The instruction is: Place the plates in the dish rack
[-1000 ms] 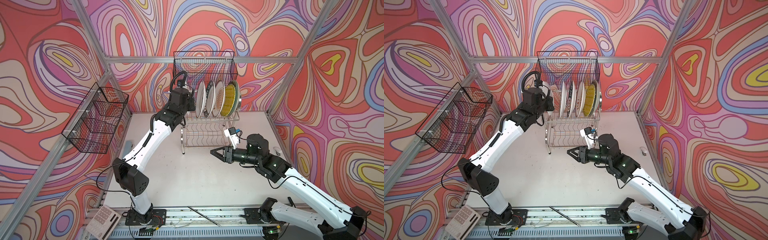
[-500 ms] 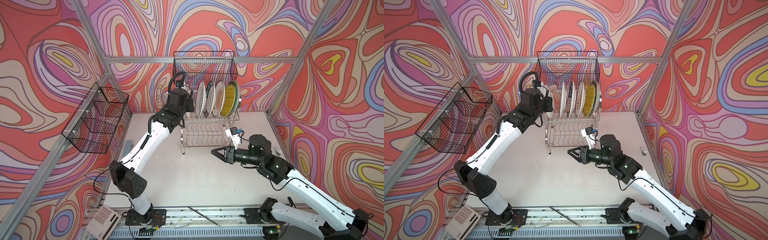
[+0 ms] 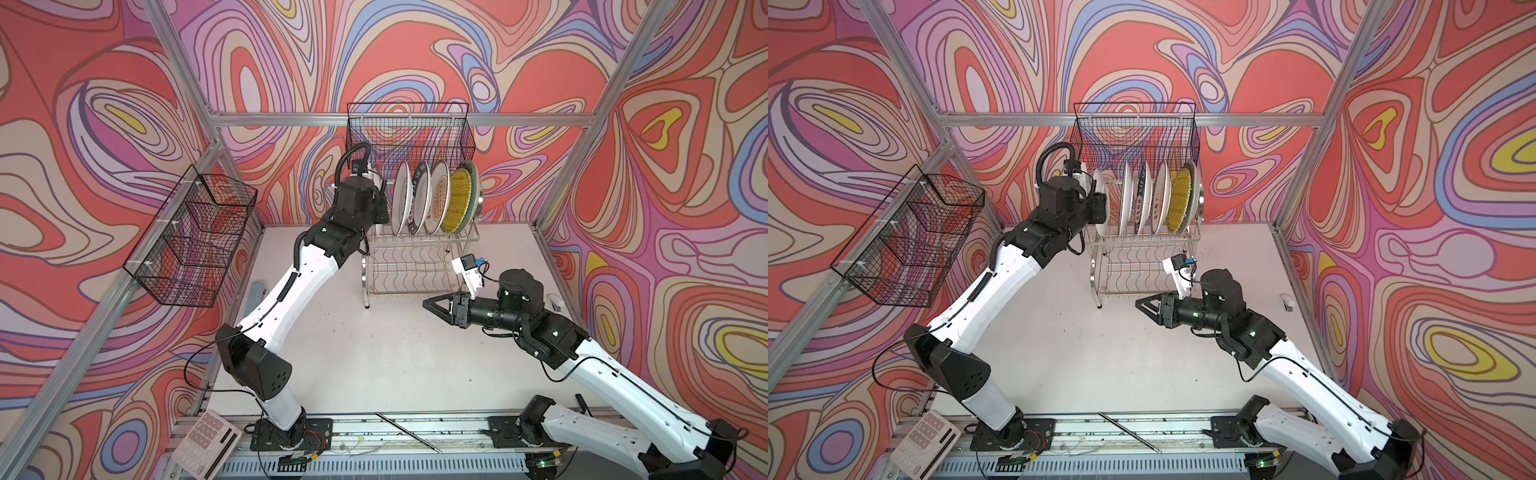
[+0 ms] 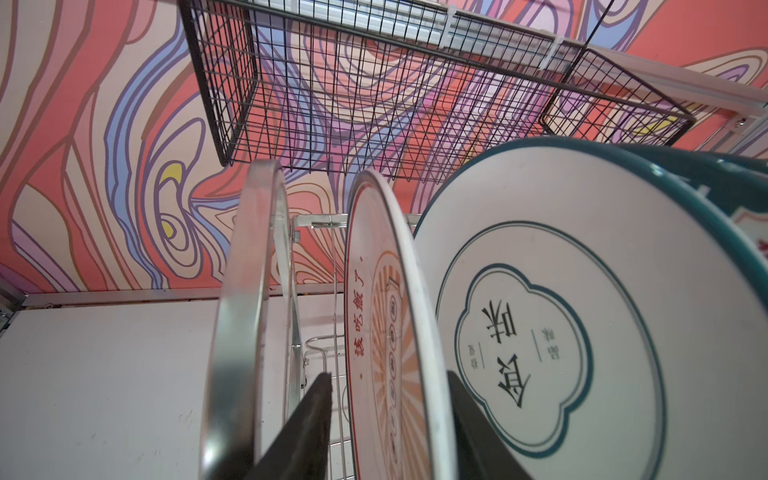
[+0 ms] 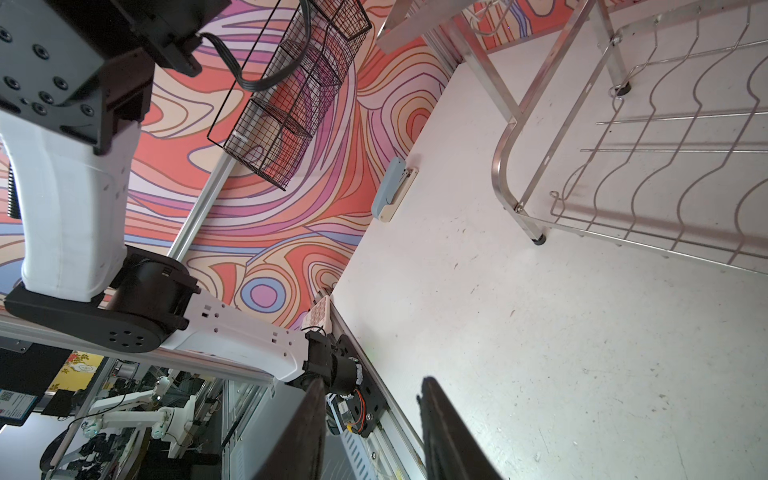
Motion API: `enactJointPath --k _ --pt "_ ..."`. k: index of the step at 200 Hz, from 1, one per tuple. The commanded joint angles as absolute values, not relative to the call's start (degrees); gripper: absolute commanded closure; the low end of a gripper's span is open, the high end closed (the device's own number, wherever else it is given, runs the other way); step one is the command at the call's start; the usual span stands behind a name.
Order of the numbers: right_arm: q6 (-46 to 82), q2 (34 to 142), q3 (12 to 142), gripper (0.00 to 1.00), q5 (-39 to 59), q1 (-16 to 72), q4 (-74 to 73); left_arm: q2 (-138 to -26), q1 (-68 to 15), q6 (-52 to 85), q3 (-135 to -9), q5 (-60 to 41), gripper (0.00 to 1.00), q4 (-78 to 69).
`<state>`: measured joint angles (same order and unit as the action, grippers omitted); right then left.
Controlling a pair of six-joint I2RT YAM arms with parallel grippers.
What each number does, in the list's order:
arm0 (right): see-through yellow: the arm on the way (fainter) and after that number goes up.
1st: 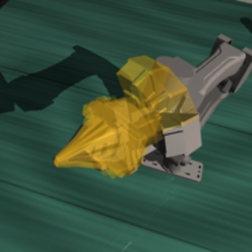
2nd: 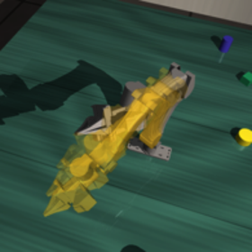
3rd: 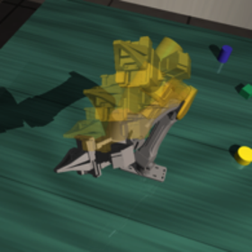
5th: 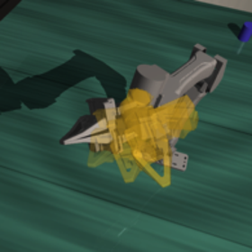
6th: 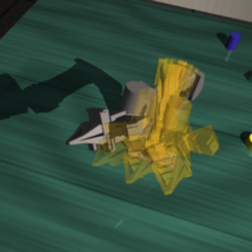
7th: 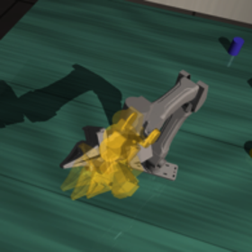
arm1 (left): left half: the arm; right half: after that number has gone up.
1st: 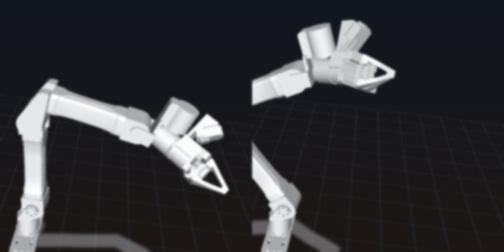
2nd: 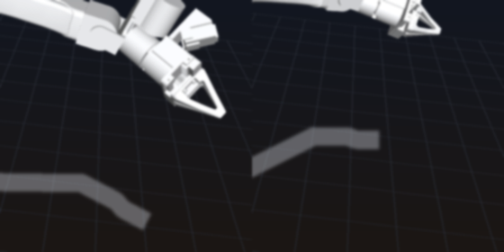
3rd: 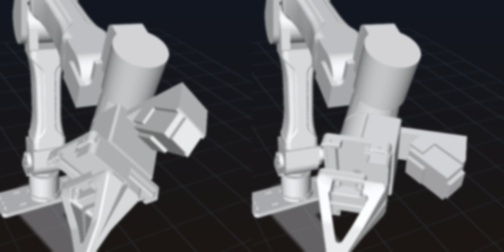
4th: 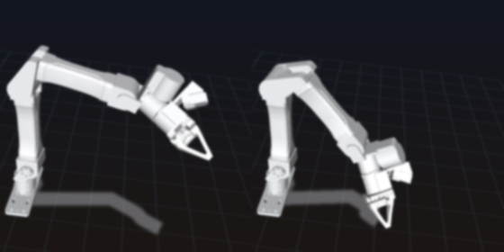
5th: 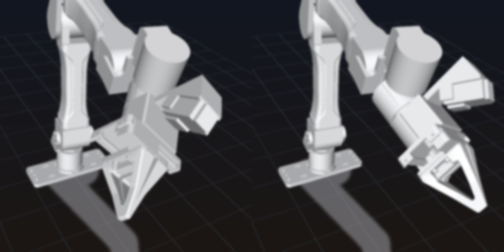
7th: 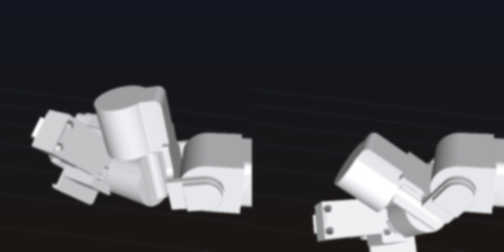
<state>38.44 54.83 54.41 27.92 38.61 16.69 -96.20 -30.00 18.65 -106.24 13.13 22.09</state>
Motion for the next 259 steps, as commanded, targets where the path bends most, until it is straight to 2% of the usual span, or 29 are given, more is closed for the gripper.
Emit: enactJointPath --k 1,98,211,259 --pt "38.14 54.14 54.90 0.61 27.90 38.83 16.04 -93.70 -30.23 18.11 -105.83 14.06 0.54 22.56" --pt "38.24 54.05 54.58 0.61 27.95 38.85 15.76 -91.54 -31.68 16.55 -107.23 10.56 0.49 22.53" --pt "38.49 53.97 54.32 0.61 27.52 38.80 15.40 -88.06 -32.39 13.78 -107.96 12.13 0.46 23.26" --pt "37.80 53.64 55.75 0.60 19.55 38.85 20.01 -85.14 -32.43 10.07 -107.23 14.96 0.46 27.04"
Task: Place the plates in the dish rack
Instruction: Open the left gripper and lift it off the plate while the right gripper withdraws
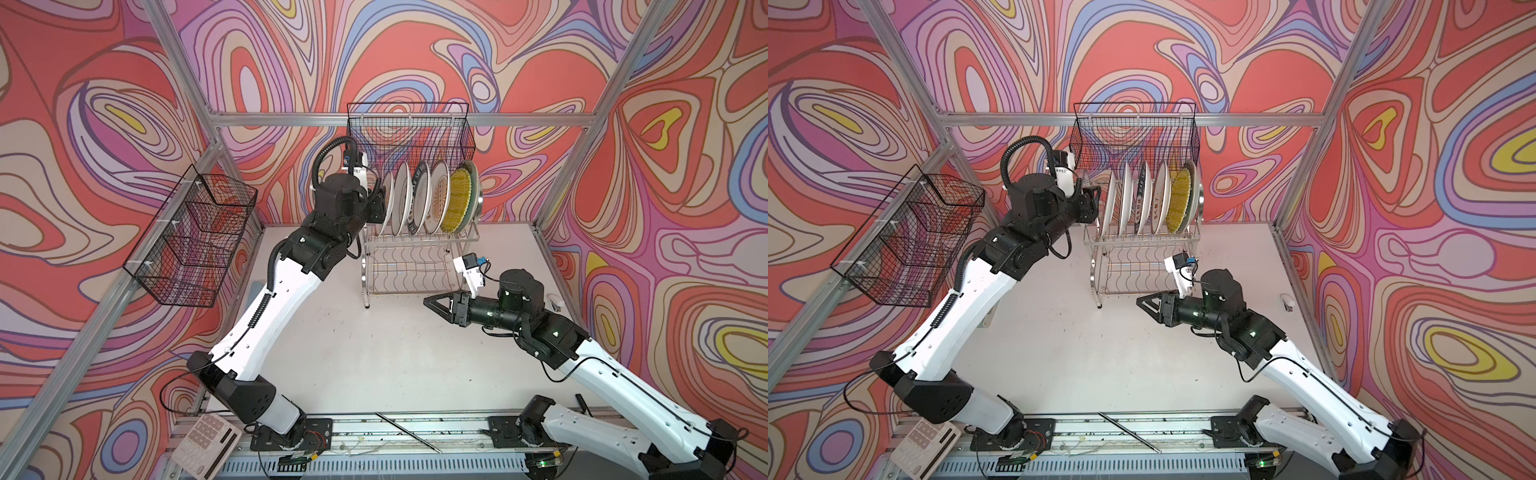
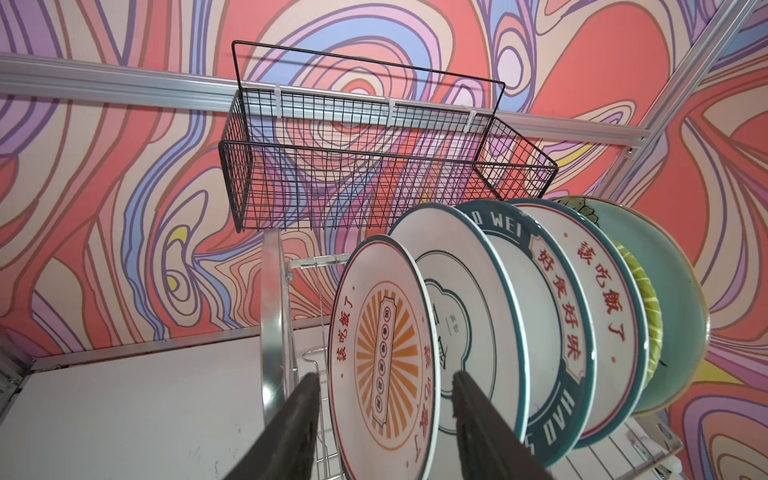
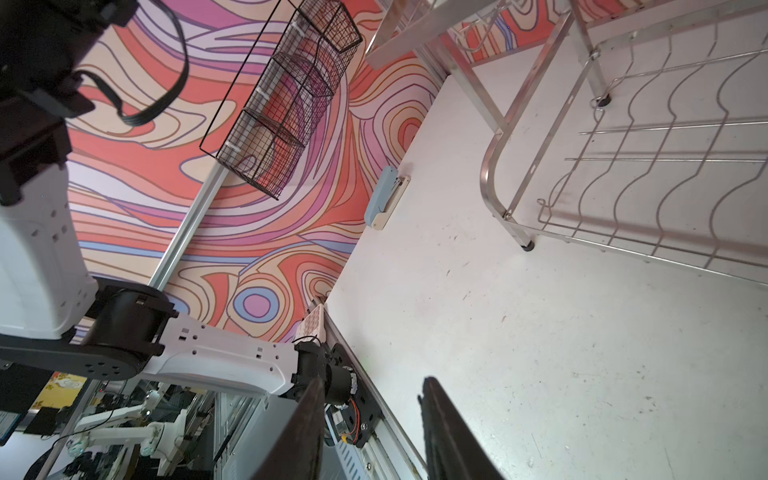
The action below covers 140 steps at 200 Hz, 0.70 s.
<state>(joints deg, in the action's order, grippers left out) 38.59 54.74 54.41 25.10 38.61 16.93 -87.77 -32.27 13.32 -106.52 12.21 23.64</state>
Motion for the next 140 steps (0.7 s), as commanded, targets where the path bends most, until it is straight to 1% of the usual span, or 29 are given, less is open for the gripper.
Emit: enactJointPath --k 1,28,60,90,107,118,140 --pt "37.71 53.58 55.82 0.61 19.22 38.85 20.20 -85.02 -32.43 10.00 -107.14 15.08 0.46 27.10" --pt "36.82 53.15 57.90 0.61 11.06 38.85 27.29 -80.33 -32.43 7.26 -102.25 18.07 0.42 27.86" --pt "37.00 51.22 59.13 0.60 3.08 38.85 34.00 -75.72 -32.26 6.70 -98.00 20.93 0.41 29.85" --pt "37.01 51.19 61.35 0.57 -3.70 38.85 41.14 -73.47 -31.32 5.96 -96.97 22.13 0.39 33.97" --pt "38.09 50.62 61.96 0.55 -8.07 38.76 44.26 -71.76 -30.25 5.63 -94.88 23.32 0.38 33.64" --pt "38.74 49.88 62.23 0.53 -11.36 38.61 45.92 -70.55 -28.65 6.08 -93.01 22.28 0.36 32.29" --pt "38.86 48.45 63.08 0.49 -15.98 37.44 49.77 -69.96 -25.17 7.85 -92.11 18.57 0.36 32.89"
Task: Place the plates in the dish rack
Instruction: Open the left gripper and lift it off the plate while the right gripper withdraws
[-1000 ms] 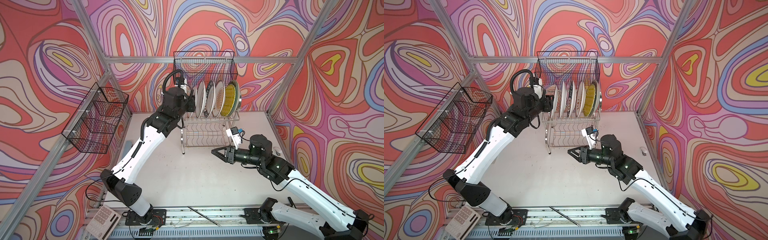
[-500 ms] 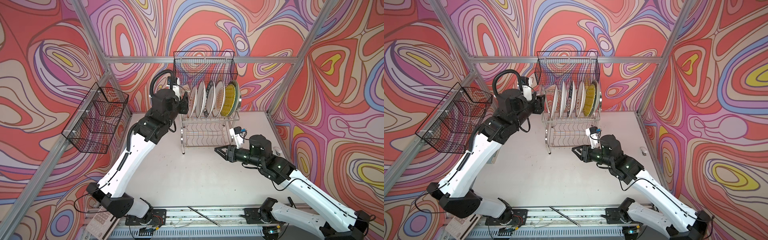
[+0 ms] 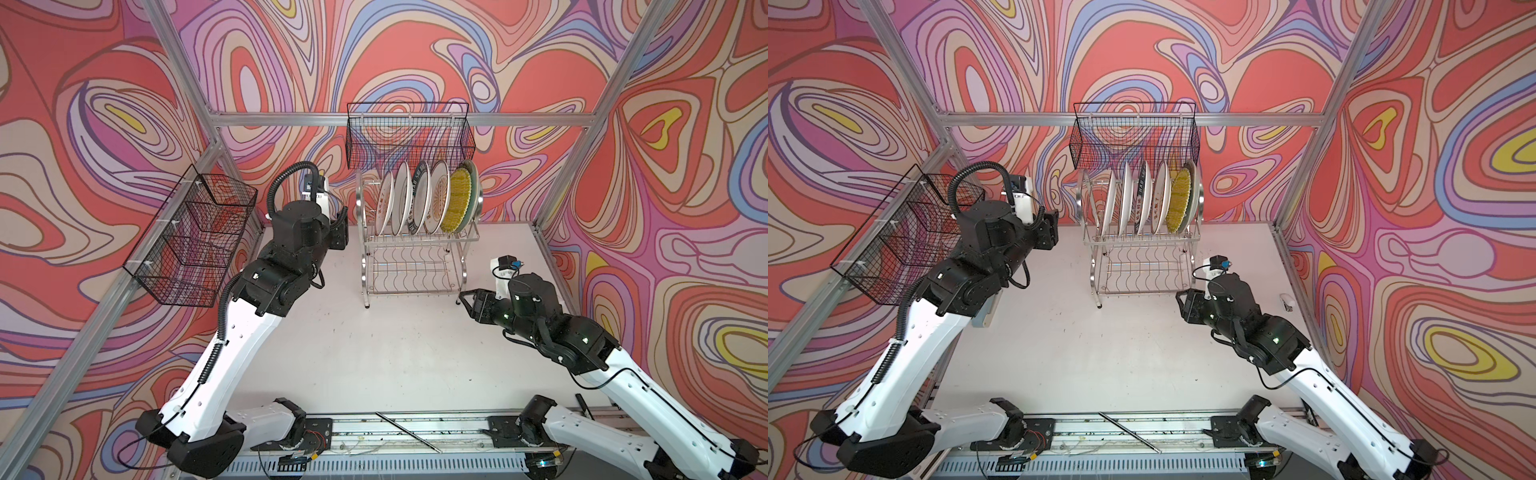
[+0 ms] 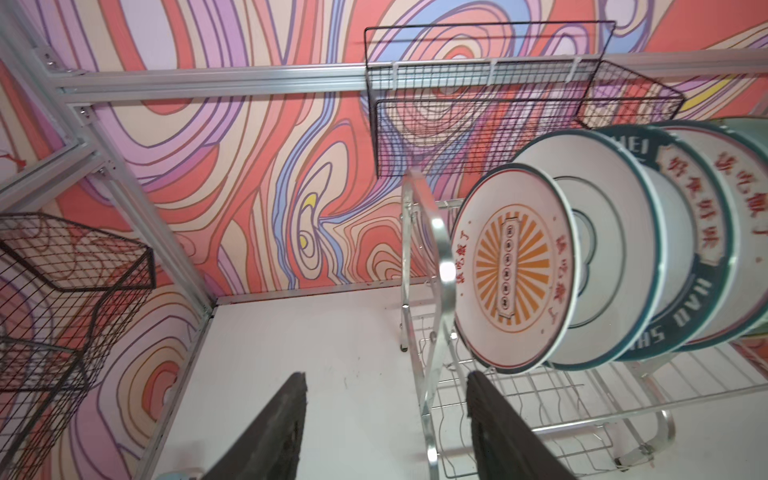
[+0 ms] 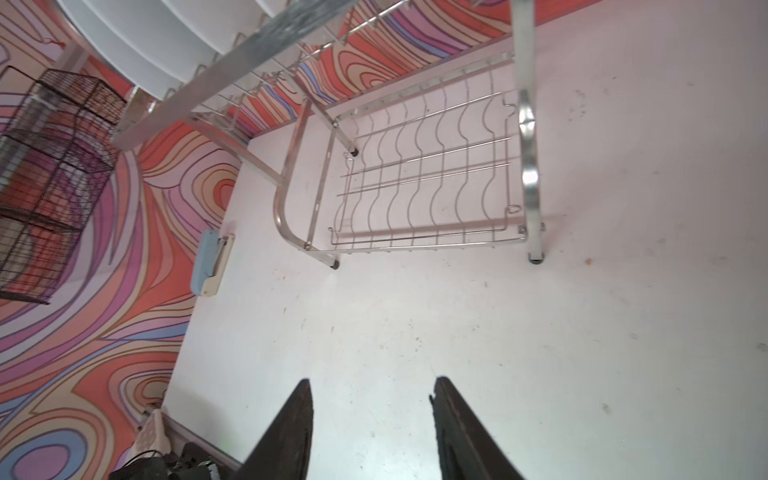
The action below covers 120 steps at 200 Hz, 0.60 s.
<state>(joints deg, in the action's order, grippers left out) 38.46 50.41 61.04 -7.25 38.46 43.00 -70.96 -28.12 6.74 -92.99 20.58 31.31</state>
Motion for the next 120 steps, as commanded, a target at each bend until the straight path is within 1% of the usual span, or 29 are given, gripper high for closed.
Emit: enactJointPath --k 1,14,51,73,90,120 --pt "38.85 48.35 63.14 0.49 -16.03 37.35 49.93 -70.00 -25.07 7.88 -92.11 18.47 0.36 33.01" --pt "38.46 47.78 63.84 0.48 -17.93 36.11 52.04 -70.39 -24.36 7.85 -92.29 18.09 0.36 33.75" --pt "35.54 49.03 65.67 0.45 -19.51 31.89 55.21 -71.36 -23.01 7.70 -92.29 17.09 0.35 35.01" --pt "34.28 51.19 66.11 0.45 -19.60 29.10 55.81 -71.19 -20.29 9.60 -91.13 13.69 0.33 34.57" --pt "33.05 52.40 66.51 0.44 -18.75 26.24 55.58 -71.10 -17.34 11.60 -89.90 10.08 0.33 34.40" --pt "29.47 53.54 67.18 0.43 -15.28 19.94 54.59 -71.18 -15.82 12.04 -88.46 8.55 0.31 34.46"
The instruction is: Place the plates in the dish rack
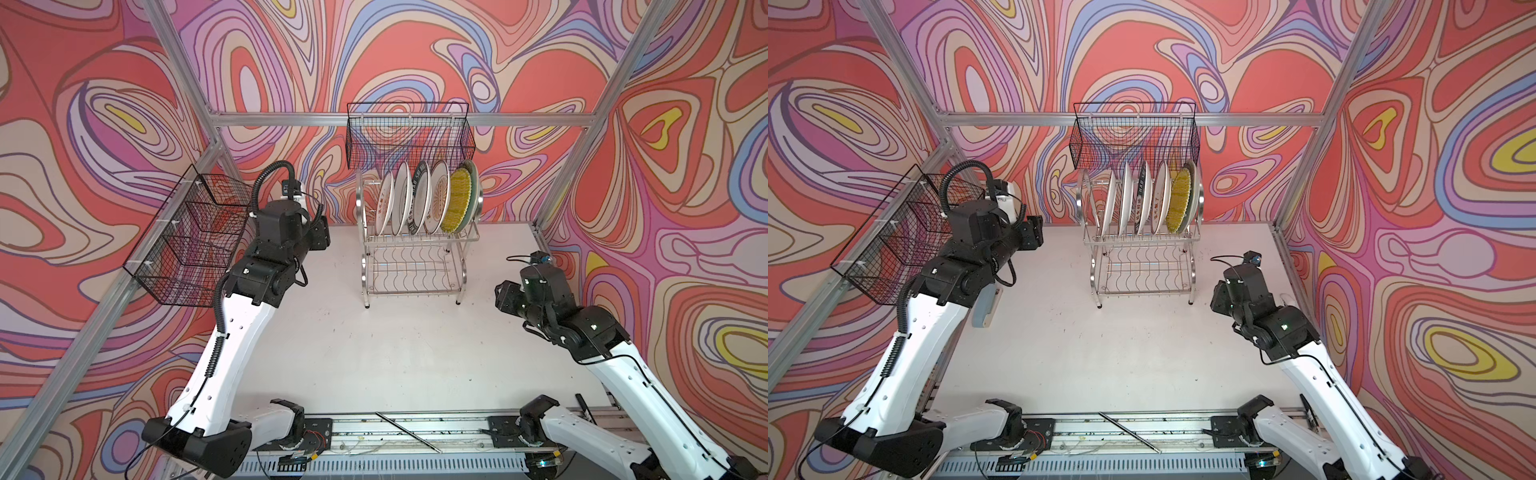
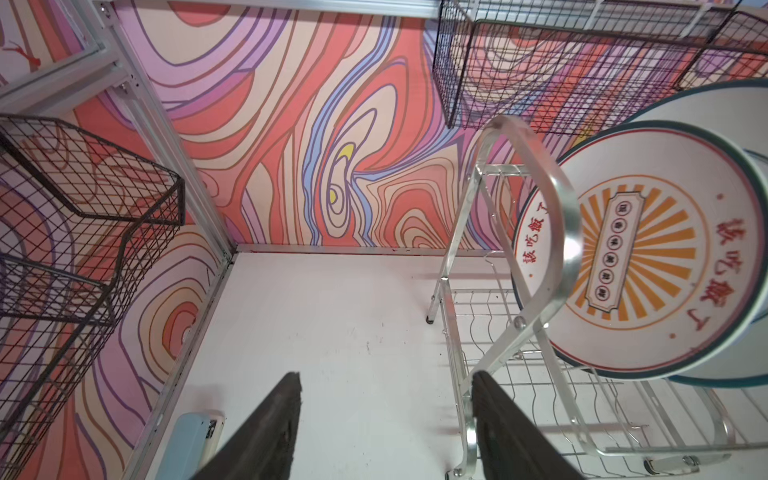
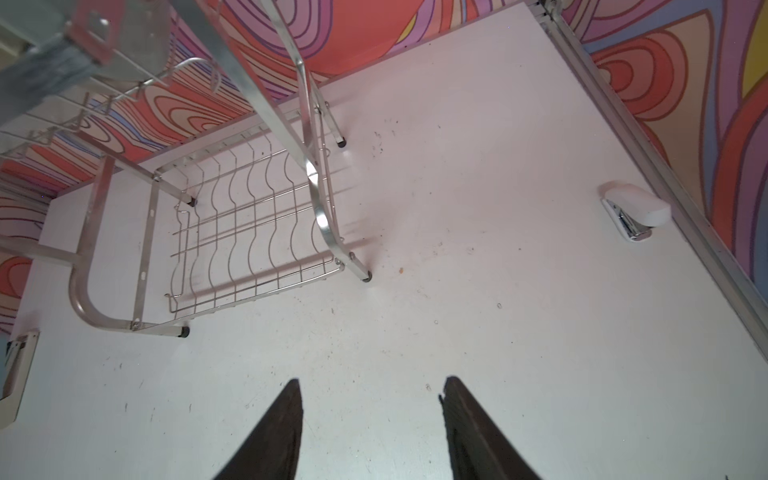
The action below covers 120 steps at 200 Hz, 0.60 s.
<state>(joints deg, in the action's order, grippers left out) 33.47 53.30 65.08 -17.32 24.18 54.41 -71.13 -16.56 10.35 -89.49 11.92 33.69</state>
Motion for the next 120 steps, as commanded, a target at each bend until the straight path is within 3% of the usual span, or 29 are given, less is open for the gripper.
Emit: enactJointPath --k 1,83,88,91,96,104,120 --pt "29.28 53.62 67.21 0.43 -15.11 19.68 54.54 -71.19 -15.78 12.04 -88.39 8.49 0.31 34.50" --pt "20.65 64.09 66.59 0.40 10.05 -8.06 44.33 -72.94 -8.33 12.41 -86.35 0.51 0.26 35.95" --pt "20.49 64.79 66.90 0.38 10.74 -9.22 44.18 -73.05 -8.06 12.32 -86.22 0.16 0.23 35.94" --pt "20.49 65.30 67.15 0.36 11.16 -9.75 44.18 -73.08 -7.86 12.24 -86.18 -0.07 0.12 35.95" --pt "20.35 66.15 67.60 0.21 11.48 -10.51 44.22 -73.25 -7.60 12.13 -86.07 -0.61 0.01 36.01" --pt "20.14 67.57 68.46 0.03 12.11 -11.68 44.60 -73.54 -6.93 12.15 -86.21 -1.53 0.00 36.56" --pt "19.87 69.41 69.43 0.02 13.44 -13.74 44.91 -74.75 -5.32 12.47 -87.28 -4.96 0.00 38.23"
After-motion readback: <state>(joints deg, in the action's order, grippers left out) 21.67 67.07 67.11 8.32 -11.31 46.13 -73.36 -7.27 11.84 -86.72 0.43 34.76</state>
